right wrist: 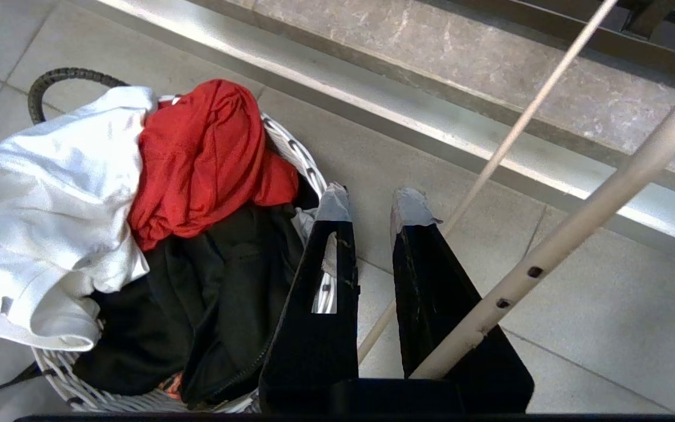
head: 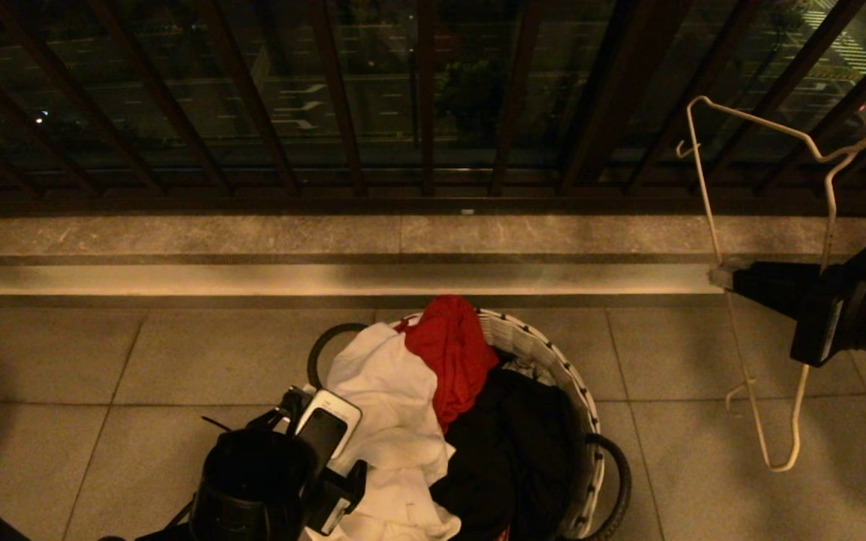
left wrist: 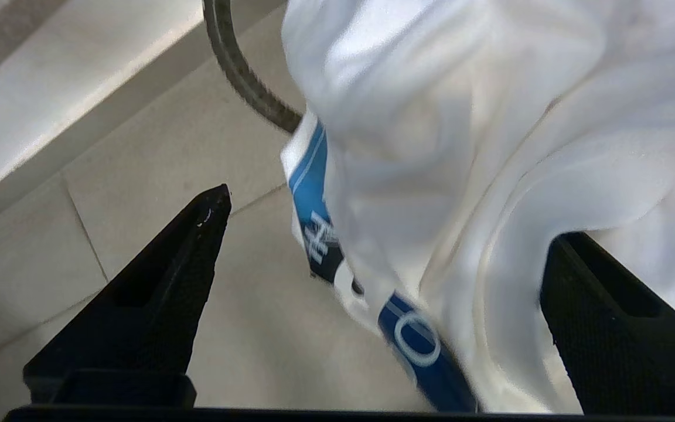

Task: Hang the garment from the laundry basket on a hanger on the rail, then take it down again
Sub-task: Pick up clothes from the basket

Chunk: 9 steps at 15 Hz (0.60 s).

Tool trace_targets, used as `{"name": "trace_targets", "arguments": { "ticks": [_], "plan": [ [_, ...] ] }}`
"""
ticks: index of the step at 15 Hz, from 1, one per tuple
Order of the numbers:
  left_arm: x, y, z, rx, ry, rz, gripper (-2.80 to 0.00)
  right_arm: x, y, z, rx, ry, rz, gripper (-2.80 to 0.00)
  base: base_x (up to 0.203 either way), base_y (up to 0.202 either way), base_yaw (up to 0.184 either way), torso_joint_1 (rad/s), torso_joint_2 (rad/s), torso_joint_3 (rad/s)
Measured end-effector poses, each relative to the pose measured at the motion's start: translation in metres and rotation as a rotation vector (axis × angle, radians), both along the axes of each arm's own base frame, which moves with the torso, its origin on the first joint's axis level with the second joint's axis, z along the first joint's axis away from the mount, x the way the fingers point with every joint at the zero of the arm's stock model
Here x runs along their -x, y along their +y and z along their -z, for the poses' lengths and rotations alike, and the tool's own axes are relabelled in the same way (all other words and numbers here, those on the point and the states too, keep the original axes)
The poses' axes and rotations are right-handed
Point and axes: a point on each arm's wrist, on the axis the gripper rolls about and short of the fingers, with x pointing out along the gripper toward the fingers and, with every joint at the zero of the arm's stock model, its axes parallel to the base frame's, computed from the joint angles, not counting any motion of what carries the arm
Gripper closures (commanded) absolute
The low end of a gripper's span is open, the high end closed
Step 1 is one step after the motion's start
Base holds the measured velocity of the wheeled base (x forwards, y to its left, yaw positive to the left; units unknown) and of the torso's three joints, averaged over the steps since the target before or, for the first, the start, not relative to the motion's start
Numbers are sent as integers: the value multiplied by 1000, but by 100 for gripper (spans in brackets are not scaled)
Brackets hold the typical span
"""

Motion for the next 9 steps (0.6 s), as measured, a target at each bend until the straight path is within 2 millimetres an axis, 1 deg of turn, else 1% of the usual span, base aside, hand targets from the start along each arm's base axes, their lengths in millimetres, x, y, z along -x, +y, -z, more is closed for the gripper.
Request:
{"name": "trace_targets", "arguments": {
  "ticks": [3,7,9],
  "plan": [
    [-4,-4,-10,30,-33,0,-280,0,0,0,0,0,0,0,0,0,0,0,0,0],
    [-4,-4,-32,104,-96,-6,-280,0,0,0,0,-1,0,0,0,0,0,0,0,0],
    [-3,-4,-31,107,-94,-6,-280,0,0,0,0,-1,0,0,0,0,0,0,0,0]
  ]
}}
